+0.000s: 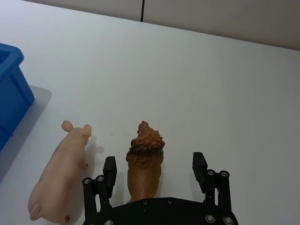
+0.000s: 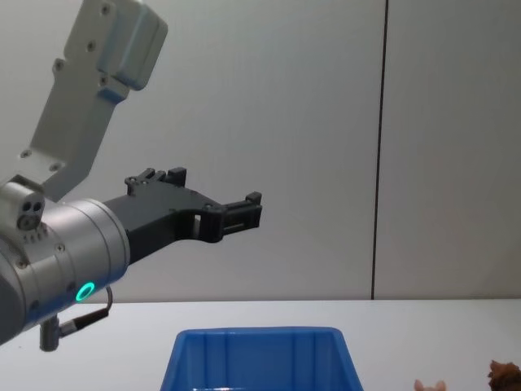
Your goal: Pick up the two dolls from the table and place them into the box.
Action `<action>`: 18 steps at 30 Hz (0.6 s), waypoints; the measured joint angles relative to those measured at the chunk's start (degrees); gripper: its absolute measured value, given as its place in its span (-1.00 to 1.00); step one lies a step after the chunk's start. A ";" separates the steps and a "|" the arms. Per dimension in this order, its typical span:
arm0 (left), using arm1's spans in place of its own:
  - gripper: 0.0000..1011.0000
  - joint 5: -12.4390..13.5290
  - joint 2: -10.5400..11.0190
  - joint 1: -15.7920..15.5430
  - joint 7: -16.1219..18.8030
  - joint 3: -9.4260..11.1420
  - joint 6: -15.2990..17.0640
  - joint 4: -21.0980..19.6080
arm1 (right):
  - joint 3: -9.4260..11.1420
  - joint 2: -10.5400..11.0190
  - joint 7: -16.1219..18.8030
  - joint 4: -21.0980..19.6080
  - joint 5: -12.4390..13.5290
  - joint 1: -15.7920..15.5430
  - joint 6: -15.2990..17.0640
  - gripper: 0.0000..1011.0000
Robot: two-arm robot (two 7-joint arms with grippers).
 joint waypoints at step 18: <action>0.99 0.00 0.00 0.00 0.00 0.00 0.00 0.00 | -0.25 -1.11 -0.77 1.90 -0.72 1.09 0.81 0.06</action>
